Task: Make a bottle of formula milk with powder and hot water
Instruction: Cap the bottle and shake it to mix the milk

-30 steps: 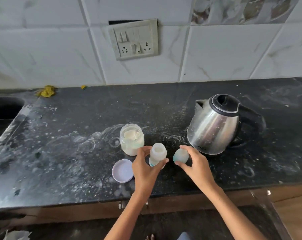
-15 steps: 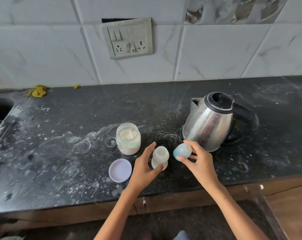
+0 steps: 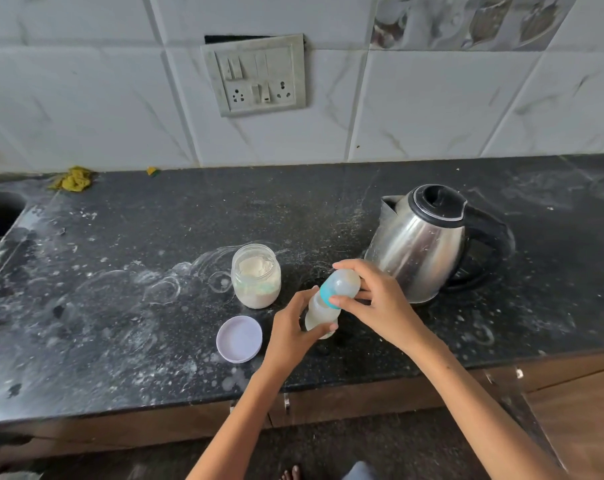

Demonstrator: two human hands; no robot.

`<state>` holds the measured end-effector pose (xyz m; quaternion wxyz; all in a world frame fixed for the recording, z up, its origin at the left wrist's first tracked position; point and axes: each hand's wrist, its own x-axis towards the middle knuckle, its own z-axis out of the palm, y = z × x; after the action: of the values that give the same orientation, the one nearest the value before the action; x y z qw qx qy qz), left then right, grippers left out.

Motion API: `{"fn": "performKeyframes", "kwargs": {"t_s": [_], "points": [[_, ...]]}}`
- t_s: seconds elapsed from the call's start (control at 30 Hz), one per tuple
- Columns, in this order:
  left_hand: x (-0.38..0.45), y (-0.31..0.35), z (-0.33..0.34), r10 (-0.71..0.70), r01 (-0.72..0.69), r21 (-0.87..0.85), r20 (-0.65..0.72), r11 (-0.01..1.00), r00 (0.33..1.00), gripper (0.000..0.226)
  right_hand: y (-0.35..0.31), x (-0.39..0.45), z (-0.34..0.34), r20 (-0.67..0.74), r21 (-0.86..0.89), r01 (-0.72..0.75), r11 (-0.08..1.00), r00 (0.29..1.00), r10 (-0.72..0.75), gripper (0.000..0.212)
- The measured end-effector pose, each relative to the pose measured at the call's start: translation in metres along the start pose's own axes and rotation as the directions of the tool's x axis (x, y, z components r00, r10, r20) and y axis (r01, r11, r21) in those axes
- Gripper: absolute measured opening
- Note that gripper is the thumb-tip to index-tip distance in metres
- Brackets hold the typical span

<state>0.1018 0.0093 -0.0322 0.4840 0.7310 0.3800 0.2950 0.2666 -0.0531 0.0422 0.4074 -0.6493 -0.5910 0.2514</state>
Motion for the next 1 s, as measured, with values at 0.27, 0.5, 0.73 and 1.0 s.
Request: {"fn": "performKeyframes", "kwargs": {"t_s": [0.27,0.5,0.73,1.0], "points": [[0.006,-0.007,0.006,0.024,-0.024,-0.028,0.003,0.999,1.0,0.047,-0.011,0.013,0.005,0.241,-0.326,0.04,0.944,0.97,0.042,0.05],[0.005,-0.013,0.009,0.063,-0.062,-0.013,0.018,0.998,0.998,0.051,-0.007,0.013,0.008,0.255,-0.261,0.053,0.964,0.967,0.016,0.053],[0.003,-0.013,0.009,0.071,-0.071,-0.019,-0.008,0.997,0.997,0.052,-0.008,0.028,0.004,0.259,-0.203,-0.019,0.979,0.963,0.073,0.046],[0.001,-0.011,0.01,0.053,-0.054,-0.017,-0.025,0.998,0.998,0.054,0.003,0.017,0.021,0.031,-0.344,-0.06,0.937,0.997,0.075,0.054]]}}
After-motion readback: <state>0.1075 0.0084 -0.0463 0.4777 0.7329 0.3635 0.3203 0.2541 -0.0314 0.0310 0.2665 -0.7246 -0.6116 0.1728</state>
